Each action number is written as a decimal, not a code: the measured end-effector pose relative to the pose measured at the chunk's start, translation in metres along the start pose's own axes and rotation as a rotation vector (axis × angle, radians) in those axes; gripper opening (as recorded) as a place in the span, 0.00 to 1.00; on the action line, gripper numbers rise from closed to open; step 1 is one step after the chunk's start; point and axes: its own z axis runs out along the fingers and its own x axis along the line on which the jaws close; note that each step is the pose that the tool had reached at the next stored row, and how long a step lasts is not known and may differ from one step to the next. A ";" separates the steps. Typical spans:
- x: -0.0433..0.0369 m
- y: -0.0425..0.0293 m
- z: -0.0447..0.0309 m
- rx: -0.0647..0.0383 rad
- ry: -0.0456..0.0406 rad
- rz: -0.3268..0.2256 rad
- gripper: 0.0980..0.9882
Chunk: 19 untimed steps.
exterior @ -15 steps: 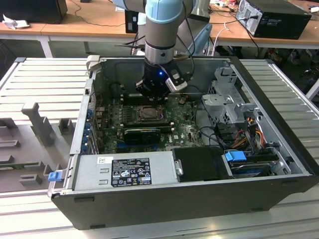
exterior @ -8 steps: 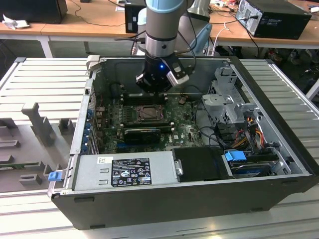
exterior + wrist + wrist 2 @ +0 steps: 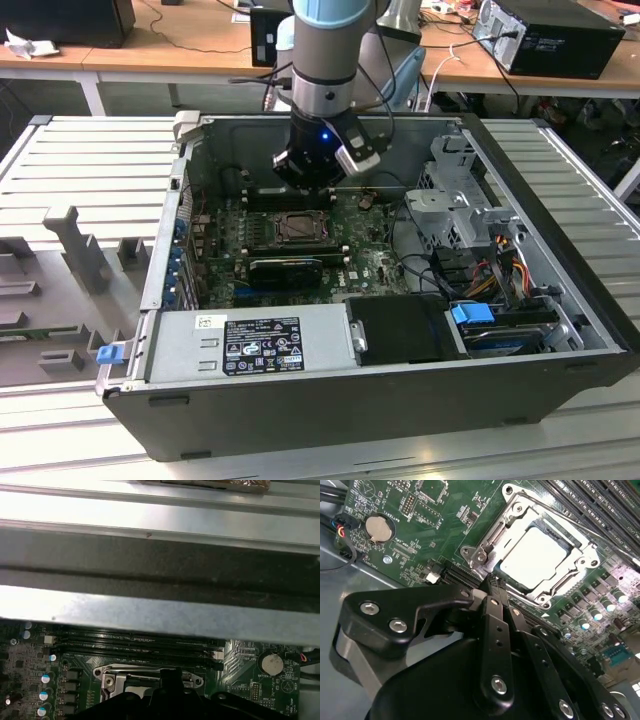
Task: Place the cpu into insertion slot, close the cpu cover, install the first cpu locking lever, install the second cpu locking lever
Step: 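Install the second cpu locking lever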
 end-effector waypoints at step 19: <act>0.0004 -0.0098 -0.0006 0.001 0.0002 0.000 0.01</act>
